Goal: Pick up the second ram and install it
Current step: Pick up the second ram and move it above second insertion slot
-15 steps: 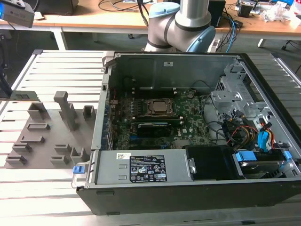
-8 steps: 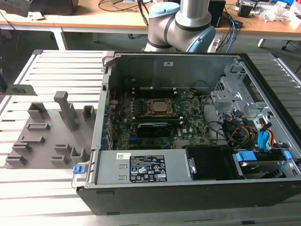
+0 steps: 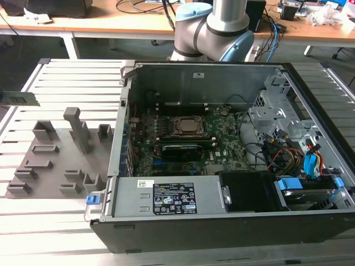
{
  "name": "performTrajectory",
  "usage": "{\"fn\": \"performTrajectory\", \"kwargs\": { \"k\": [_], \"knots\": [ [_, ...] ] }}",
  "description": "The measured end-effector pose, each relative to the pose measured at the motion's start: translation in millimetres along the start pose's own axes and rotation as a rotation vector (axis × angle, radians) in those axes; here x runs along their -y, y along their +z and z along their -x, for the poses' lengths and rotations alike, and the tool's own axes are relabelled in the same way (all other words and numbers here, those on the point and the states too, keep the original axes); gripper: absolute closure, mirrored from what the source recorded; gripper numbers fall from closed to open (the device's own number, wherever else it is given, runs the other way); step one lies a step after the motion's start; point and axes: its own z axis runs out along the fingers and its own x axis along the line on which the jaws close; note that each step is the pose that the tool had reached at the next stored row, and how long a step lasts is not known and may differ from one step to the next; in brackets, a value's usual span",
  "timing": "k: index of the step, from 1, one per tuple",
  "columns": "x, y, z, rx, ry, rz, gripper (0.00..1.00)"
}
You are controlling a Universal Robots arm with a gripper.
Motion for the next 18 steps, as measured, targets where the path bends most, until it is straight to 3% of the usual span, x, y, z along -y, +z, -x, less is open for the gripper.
{"fn": "performTrajectory", "kwargs": {
  "k": [6,11,14,18],
  "knots": [
    [-0.6,-12.6,0.3,0.0001,0.000,0.0000,0.87],
    [0.3,-13.1,0.3,-0.0002,0.000,0.0002,0.87],
    [10.9,-13.4,0.4,0.0000,0.000,0.0000,0.87],
    [32.3,-14.3,0.6,-0.0001,0.000,0.0001,0.87]
  ]
}}
